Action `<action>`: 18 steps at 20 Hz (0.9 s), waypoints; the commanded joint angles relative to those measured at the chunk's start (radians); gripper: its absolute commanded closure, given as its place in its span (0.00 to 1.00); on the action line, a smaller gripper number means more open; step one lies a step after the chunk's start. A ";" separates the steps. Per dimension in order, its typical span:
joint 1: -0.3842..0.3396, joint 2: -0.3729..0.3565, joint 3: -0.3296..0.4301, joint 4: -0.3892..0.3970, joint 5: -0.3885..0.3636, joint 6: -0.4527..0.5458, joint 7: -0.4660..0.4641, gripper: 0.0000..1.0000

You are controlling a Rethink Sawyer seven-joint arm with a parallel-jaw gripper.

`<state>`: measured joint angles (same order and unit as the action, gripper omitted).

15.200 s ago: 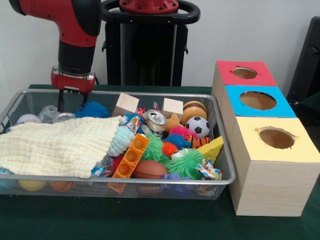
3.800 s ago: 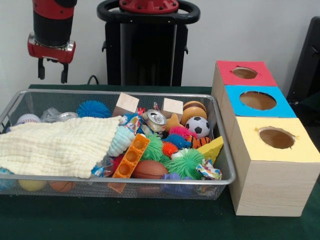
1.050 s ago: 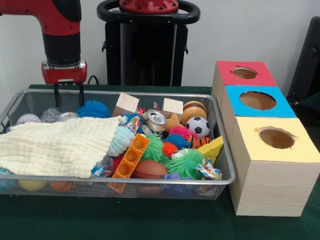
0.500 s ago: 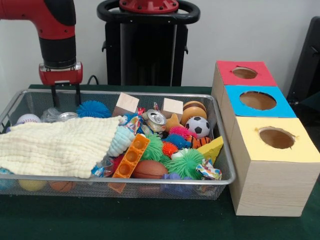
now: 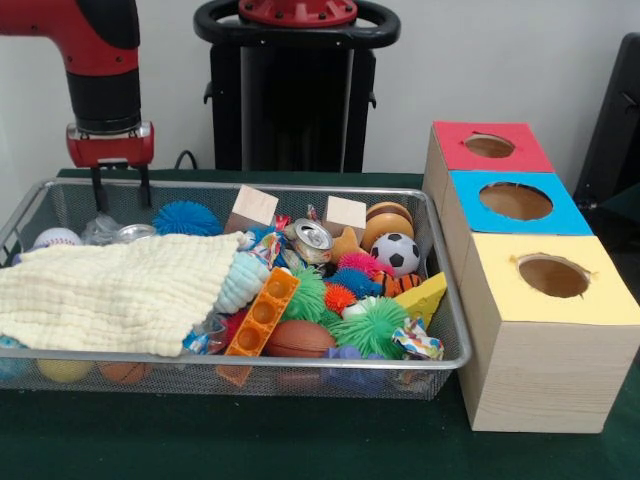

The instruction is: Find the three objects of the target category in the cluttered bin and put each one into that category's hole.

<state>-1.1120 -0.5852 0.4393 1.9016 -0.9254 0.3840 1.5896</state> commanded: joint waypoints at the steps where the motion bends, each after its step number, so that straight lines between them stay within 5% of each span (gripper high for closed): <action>1: -0.003 -0.048 0.102 -0.046 -0.010 0.073 -0.195 0.00; 14: -0.005 -0.090 0.135 -0.028 -0.010 0.017 -0.127 0.00; 18: 0.015 -0.054 0.115 -0.056 -0.037 -0.012 -0.089 0.00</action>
<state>-1.1125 -0.6537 0.4957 1.9016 -0.9256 0.3843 1.5896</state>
